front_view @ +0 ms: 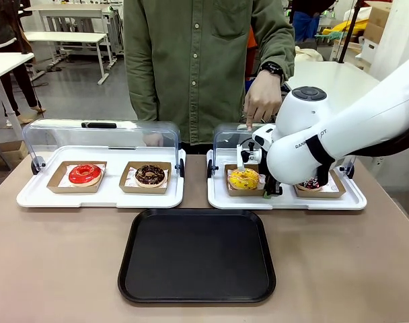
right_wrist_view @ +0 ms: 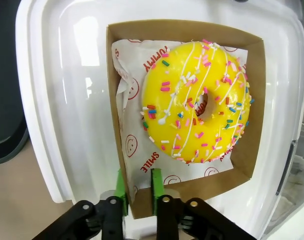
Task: Move the third donut from the left to the tray.
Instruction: Pick up the Paper togo box containing the Donut indicated by the person and place it on the Handle tray.
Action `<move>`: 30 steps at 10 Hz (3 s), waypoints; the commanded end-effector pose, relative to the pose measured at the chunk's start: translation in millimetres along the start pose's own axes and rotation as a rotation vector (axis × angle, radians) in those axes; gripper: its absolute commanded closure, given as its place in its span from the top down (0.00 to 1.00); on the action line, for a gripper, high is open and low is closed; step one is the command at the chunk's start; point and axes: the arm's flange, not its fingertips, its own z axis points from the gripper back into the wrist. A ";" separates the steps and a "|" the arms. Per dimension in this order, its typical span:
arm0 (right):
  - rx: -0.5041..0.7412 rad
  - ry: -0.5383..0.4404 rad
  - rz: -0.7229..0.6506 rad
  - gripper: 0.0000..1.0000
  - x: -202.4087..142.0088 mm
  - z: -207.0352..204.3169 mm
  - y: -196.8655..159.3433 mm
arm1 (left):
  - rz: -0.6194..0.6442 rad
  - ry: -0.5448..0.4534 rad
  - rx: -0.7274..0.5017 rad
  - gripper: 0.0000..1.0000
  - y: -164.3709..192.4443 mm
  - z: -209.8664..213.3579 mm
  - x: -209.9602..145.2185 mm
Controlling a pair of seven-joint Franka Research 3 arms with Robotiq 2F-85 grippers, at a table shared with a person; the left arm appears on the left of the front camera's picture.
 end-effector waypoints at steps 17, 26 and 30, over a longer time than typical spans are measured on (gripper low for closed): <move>-0.099 -0.078 -0.114 0.02 -25.8 110.7 53.8 | -0.005 -0.001 0.001 1.00 -0.7 0.4 2.1; -0.076 -0.102 0.013 0.02 71.7 131.8 206.1 | -0.005 -0.001 0.001 1.00 -0.7 0.4 2.1; -0.040 -0.074 0.044 0.02 94.1 102.0 240.2 | -0.005 -0.001 0.001 1.00 -0.7 0.4 2.1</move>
